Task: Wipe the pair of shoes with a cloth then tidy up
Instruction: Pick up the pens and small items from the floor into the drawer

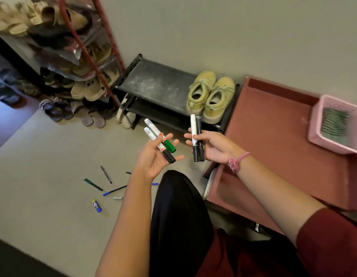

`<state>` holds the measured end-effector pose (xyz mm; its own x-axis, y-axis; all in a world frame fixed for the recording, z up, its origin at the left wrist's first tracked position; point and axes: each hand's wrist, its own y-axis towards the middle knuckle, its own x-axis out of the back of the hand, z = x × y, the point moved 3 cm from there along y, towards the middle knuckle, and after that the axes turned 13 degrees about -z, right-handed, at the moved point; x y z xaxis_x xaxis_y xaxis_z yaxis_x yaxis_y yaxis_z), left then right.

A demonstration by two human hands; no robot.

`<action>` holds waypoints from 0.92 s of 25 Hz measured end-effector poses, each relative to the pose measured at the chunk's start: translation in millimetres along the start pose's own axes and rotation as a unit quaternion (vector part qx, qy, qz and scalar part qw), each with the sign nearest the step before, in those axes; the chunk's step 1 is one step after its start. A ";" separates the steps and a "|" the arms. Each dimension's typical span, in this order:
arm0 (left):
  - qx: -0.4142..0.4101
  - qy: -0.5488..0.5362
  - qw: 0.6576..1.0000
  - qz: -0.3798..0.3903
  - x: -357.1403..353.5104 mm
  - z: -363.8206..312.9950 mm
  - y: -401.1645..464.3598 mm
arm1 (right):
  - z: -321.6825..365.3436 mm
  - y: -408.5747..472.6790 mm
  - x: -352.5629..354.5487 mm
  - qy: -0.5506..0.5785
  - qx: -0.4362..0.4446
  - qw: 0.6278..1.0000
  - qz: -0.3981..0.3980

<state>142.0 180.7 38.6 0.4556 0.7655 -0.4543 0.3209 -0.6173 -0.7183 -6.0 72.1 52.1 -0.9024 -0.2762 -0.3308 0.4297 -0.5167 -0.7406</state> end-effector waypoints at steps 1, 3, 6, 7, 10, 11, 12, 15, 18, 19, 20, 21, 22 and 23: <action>0.007 0.018 1.000 0.015 -12.5 9.6 -10.0 | -1.9 -14.9 14.9 0.020 0.004 1.000 -0.013; 0.027 0.045 0.998 0.043 -35.7 32.0 -26.0 | -7.5 -42.4 46.7 0.049 0.014 0.998 -0.043; 0.064 0.084 0.992 0.072 -62.7 70.9 -43.0 | -23.3 -80.9 95.7 0.075 0.028 0.995 -0.066; 0.078 0.096 0.989 0.081 -69.7 84.3 -48.5 | -30.5 -92.3 110.4 0.089 0.025 0.993 -0.070; 0.122 0.133 0.978 0.106 -88.6 128.0 -64.8 | -56.6 -123.6 154.3 0.128 0.017 0.988 -0.089; 0.138 0.142 0.974 0.112 -92.7 142.5 -70.2 | -66.4 -131.7 167.6 0.140 0.016 0.985 -0.097; 0.151 0.152 0.971 0.110 -95.1 156.8 -73.4 | -76.7 -138.7 179.8 0.154 0.014 0.982 -0.105; 0.195 0.179 0.959 0.097 -99.1 198.5 -81.6 | -107.7 -154.7 213.6 0.198 -0.002 0.971 -0.133; 0.232 0.222 0.943 0.091 -98.2 234.8 -85.4 | -134.4 -164.0 241.2 0.224 -0.026 0.959 -0.168; 0.239 0.246 0.935 0.086 -96.8 245.5 -85.1 | -141.6 -164.7 250.3 0.228 -0.034 0.956 -0.181; 0.245 0.274 0.926 0.080 -95.9 257.2 -83.5 | -147.9 -165.8 260.3 0.229 -0.041 0.953 -0.193; 0.251 0.299 0.918 0.074 -95.5 267.2 -82.0 | -152.9 -165.8 269.8 0.223 -0.049 0.952 -0.206; 0.257 0.322 0.909 0.070 -95.6 276.3 -79.2 | -155.9 -165.5 278.1 0.212 -0.056 0.951 -0.220; 0.264 0.337 0.901 0.067 -97.2 284.7 -76.8 | -157.4 -164.8 286.0 0.203 -0.059 0.950 -0.232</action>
<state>-163.3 205.4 -12.1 0.9192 0.2961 -0.2597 -0.1330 -0.3875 -0.9122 -340.2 205.8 -12.4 -0.9427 0.3057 -0.1339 -0.0019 -0.4061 -0.9138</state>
